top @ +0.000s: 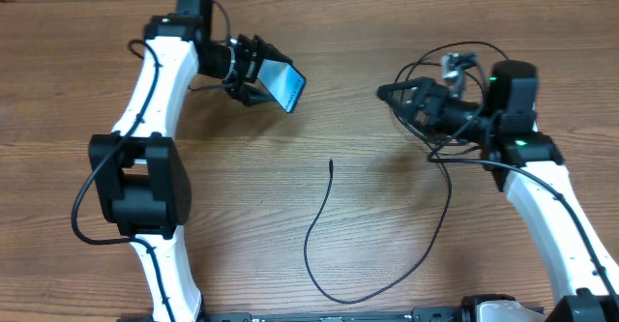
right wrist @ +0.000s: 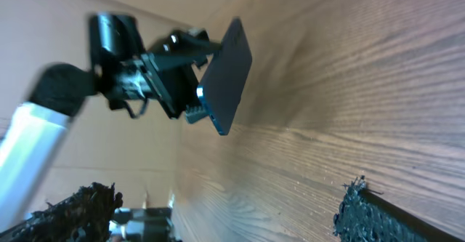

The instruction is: Plug charger to phone and switch on socket

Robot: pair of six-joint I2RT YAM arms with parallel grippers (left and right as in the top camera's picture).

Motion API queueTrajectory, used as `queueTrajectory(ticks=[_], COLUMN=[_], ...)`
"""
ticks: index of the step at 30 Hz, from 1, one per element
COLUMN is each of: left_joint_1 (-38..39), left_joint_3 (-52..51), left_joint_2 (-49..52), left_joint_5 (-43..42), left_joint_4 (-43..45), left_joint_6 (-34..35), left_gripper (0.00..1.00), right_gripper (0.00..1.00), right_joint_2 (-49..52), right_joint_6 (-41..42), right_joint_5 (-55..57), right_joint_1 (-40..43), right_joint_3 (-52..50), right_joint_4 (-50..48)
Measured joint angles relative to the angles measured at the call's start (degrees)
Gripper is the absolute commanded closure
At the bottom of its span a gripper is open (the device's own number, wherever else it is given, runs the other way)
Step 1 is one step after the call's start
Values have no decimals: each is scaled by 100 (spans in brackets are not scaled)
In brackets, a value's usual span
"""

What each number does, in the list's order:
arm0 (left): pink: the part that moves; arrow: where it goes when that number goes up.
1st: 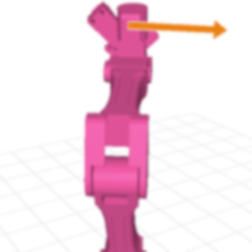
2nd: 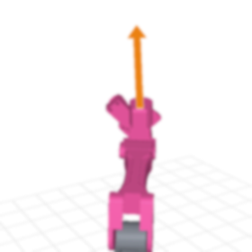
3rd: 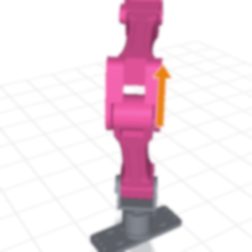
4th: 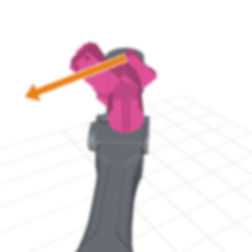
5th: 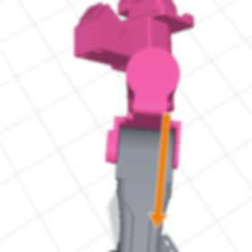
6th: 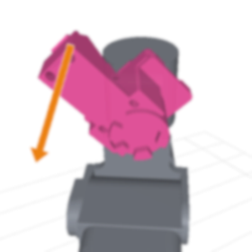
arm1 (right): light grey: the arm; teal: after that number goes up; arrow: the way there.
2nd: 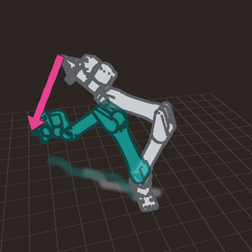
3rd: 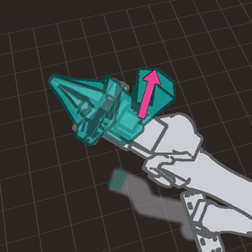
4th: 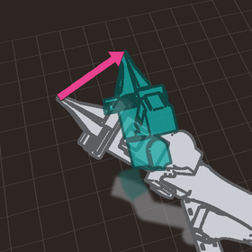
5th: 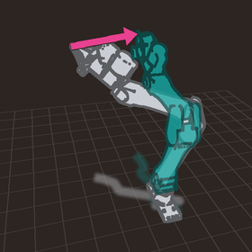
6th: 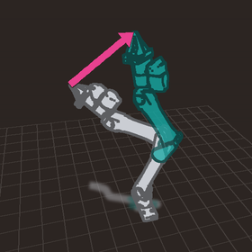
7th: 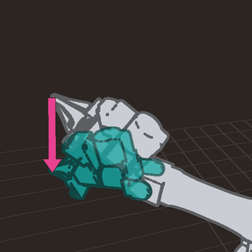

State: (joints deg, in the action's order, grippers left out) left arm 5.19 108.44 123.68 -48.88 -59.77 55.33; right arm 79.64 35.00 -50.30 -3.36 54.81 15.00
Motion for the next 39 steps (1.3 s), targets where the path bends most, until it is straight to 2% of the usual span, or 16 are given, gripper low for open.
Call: queueTrajectory(ticks=[6,17,24,26,29,30,35,39], left_joint_1=[612,1473,1829,1884,1923,1956,2048,2208], left_joint_3=[0,0,0,0,0,0,0,0], left_joint_2=[0,0,0,0,0,0,0,0], left_joint_5=[341,656,673,678,717,761,918,1023], left_joint_4=[295,667,793,793,796,793,793,796], left_joint_6=[566,1939,2433,2494,2538,2553,2741,3060], left_gripper=[96,96,96,96,96,95,96,96], right_gripper=[0,0,5,9,21,22,45,54], right_joint_2=[232,267,684,717,717,717,717,717], right_joint_6=[278,549,549,544,544,531,457,442], right_joint_5=[946,1867,1991,2059,2120,2138,2275,2323], right_joint_1=[-732,-918,-940,-951,-951,-951,-949,-949], right_joint_3=[0,0,0,0,0,0,0,0], right_joint_4=[7,109,133,144,131,129,136,138])
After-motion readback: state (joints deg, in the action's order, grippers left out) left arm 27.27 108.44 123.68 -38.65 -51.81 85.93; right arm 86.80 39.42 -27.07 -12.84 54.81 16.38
